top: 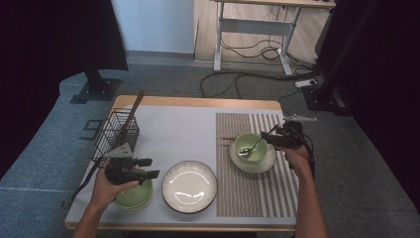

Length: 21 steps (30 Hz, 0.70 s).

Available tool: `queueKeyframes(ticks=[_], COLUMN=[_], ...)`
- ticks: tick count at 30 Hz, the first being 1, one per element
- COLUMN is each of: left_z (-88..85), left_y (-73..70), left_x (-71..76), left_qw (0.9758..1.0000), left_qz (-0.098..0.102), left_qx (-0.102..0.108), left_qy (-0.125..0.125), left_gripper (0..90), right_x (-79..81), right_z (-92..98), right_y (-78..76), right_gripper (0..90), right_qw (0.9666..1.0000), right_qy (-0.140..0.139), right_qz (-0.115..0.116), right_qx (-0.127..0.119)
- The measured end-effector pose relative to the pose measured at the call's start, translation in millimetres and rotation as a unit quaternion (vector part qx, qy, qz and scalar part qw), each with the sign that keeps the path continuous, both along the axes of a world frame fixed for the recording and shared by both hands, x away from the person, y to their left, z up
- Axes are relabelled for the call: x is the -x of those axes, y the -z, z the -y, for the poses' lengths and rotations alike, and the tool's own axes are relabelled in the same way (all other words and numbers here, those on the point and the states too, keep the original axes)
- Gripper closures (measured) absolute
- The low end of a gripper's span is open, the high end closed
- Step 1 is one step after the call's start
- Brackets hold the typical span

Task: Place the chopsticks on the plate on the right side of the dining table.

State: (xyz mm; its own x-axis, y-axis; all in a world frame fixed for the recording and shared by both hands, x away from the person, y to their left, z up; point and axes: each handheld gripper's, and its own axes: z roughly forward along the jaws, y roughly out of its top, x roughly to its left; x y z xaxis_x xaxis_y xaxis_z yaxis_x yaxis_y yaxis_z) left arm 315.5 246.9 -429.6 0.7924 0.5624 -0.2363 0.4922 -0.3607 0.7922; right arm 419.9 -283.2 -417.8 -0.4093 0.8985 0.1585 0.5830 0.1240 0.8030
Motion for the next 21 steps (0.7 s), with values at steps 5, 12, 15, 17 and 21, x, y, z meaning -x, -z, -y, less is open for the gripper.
queueKeyframes(ticks=[5,12,15,17,21], left_z=[-0.2,-1.1,-1.3,-1.4,-1.5], left_y=[0.1,-0.5,-0.5,-0.6,-0.7], left_x=[-0.1,0.1,0.1,0.3,0.5], left_qw=[1.0,1.0,1.0,1.0,1.0], left_qz=[0.0,0.001,0.001,0.002,0.002], left_qx=[0.0,-0.001,-0.001,-0.001,-0.001], left_qy=[-0.001,-0.004,-0.005,-0.006,-0.006], left_gripper=[39.1,39.1,39.1,39.1,39.1], right_x=[3.8,2.6,-1.0,-3.6,-9.1], right_z=[11.7,28.0,32.0,33.8,38.0], right_y=[6.5,20.2,27.4,31.1,37.9], right_gripper=[25.5,25.7,25.7,25.7,25.7], right_qw=[0.9999,0.9994,0.9989,0.9987,0.9979], right_qy=[0.011,0.03,0.038,0.039,0.05], right_qz=[-0.002,-0.018,-0.026,-0.031,-0.039], right_qx=[-0.005,-0.002,0.004,0.004,0.009])
